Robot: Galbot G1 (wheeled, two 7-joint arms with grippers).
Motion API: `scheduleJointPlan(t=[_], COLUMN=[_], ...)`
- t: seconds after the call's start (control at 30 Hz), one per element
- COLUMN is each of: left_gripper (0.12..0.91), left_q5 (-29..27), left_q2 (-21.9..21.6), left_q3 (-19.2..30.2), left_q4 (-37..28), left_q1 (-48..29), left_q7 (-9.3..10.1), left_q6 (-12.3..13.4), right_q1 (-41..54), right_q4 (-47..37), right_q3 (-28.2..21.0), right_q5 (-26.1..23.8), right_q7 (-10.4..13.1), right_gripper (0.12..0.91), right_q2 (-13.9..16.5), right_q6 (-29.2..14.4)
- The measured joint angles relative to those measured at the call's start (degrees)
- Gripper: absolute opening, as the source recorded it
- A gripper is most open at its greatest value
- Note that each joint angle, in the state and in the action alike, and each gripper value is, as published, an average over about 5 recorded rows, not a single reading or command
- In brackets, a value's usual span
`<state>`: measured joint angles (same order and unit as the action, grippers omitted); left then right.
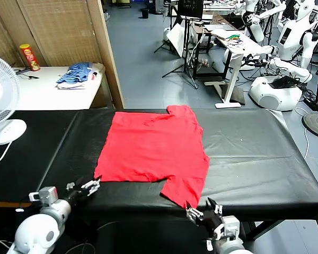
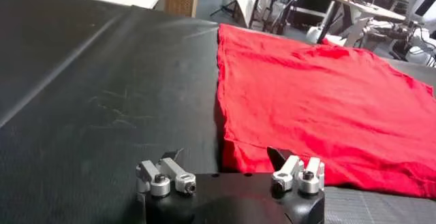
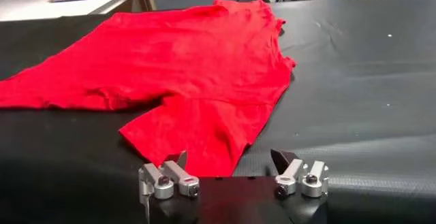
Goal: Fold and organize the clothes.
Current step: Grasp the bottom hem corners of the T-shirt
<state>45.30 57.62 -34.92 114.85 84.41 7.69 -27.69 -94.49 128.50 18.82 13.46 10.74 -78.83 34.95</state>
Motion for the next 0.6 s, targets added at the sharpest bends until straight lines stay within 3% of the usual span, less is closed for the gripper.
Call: scheduleJointPlan(t=[0.1, 0.27, 0.37, 0.43, 0.6], left_gripper=[0.798, 0.774, 0.658, 0.544, 0.259], left_q5=[-0.27, -0.41, -0.49, -0.51, -0.01], left_q2=[0.06, 0.2, 0.2, 0.28, 0.66], left_q3=[0.12, 0.31, 0.38, 0.42, 0.55], left_q4=[-0.15, -0.97, -1.42, -1.72, -1.64], left_q1=[0.06, 0.15, 0.21, 0.15, 0.15], left_q7=[-0.34, -0.4, -0.66, -0.79, -1.18], left_q6=[-0.25, 0.0, 0.3, 0.54, 0.89], right_q1=[0.0, 0.0, -0.11, -0.28, -1.53], right_q4=[-0.33, -0.89, -0.95, -0.84, 0.82], right_q3=[-0.1, -0.44, -0.64, -0.67, 0.12], right_q5=[-0.31, -0.84, -0.96, -0.99, -0.94], right_q7=[0.14, 0.51, 0.72, 0.94, 1.08], right_gripper=[0.62, 0.35, 0.19, 0.133, 0.122], right_q2=[-0.12, -0.4, -0.58, -0.71, -0.91], right_q6=[-0.08, -0.26, -0.39, -0.52, -0.1])
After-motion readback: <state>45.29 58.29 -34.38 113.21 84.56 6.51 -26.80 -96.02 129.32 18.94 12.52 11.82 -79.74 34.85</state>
